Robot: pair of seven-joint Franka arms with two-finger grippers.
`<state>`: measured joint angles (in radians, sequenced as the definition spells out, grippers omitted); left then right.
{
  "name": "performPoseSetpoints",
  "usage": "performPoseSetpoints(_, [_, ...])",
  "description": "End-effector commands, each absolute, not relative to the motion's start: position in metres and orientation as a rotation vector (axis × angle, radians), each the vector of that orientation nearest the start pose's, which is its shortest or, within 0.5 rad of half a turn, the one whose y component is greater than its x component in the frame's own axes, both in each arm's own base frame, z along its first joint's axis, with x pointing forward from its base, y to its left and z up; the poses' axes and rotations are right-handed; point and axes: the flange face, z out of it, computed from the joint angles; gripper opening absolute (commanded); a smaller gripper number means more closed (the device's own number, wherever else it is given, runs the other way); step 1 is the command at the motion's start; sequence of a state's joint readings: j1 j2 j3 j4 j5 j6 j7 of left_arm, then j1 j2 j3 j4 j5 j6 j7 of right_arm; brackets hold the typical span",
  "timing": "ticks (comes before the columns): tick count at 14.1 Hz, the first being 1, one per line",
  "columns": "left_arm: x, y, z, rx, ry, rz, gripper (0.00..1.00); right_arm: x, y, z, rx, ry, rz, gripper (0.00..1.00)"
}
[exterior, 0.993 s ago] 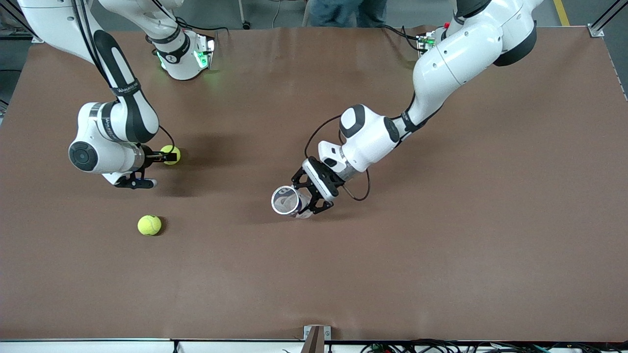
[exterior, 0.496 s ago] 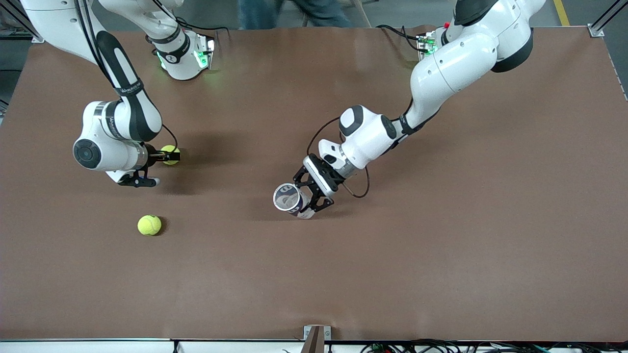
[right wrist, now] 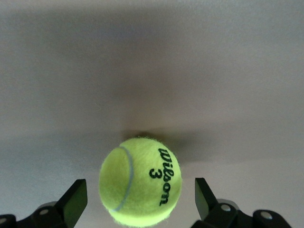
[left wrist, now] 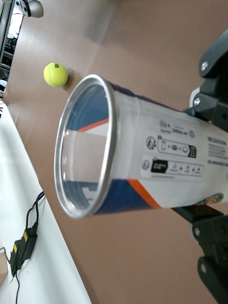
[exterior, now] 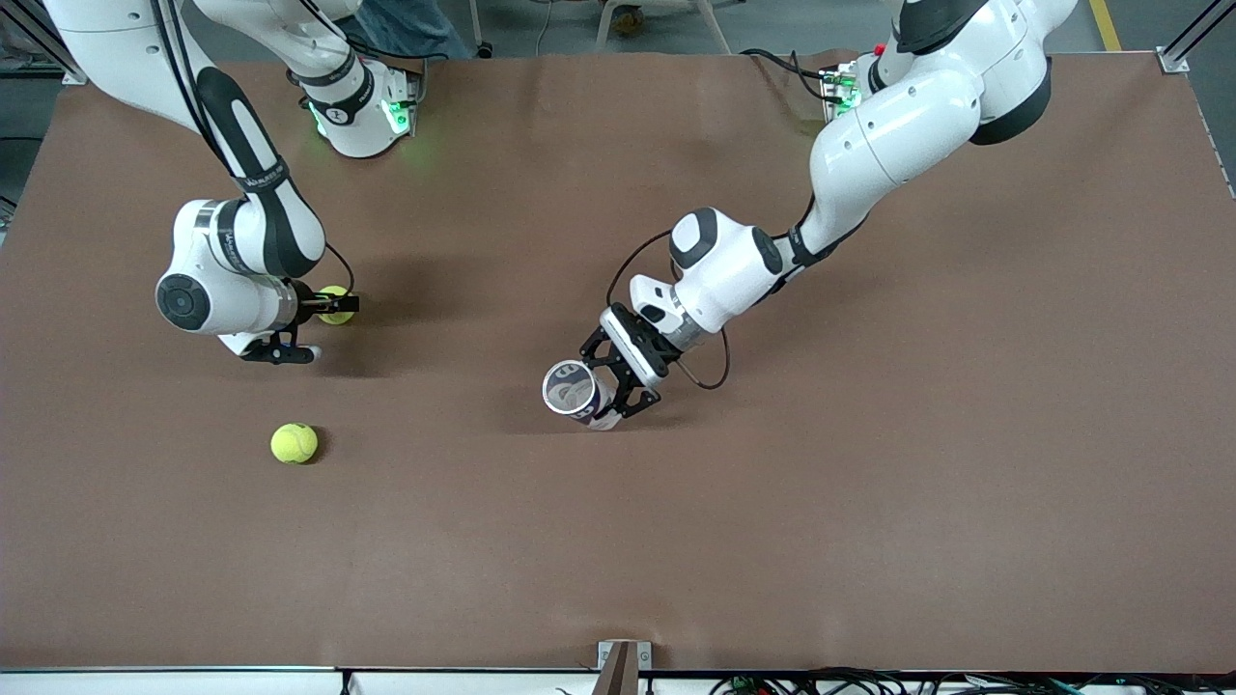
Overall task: Insert tennis ball vertically with right arm
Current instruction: 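Grasp the nearer tennis ball with the right gripper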
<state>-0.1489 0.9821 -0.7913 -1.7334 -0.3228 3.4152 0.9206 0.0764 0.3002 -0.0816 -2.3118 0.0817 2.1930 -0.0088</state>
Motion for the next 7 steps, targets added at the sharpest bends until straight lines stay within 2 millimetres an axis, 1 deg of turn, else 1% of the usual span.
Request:
performPoseSetpoints(1, [0.5258, -0.4578, 0.2123, 2.145, -1.111, 1.039, 0.71, 0.4688, -0.0003, 0.18, -3.03, 0.11, 0.645, 0.98])
performPoseSetpoints(4, [0.5253, -0.4532, 0.2104, 2.147, -1.119, 1.035, 0.72, 0.4683, 0.0013, 0.174, -3.022, 0.122, 0.645, 0.89])
performPoseSetpoints(6, [0.5241, -0.4485, 0.2089, 2.147, -1.131, 1.03, 0.73, 0.4677, 0.004, 0.1709, -3.023, 0.113, 0.655, 0.8])
performPoseSetpoints(7, [0.5227, -0.449, 0.2105, 2.143, -1.127, 1.026, 0.73, 0.4686, 0.004, 0.1714, -3.024, 0.113, 0.65, 0.73])
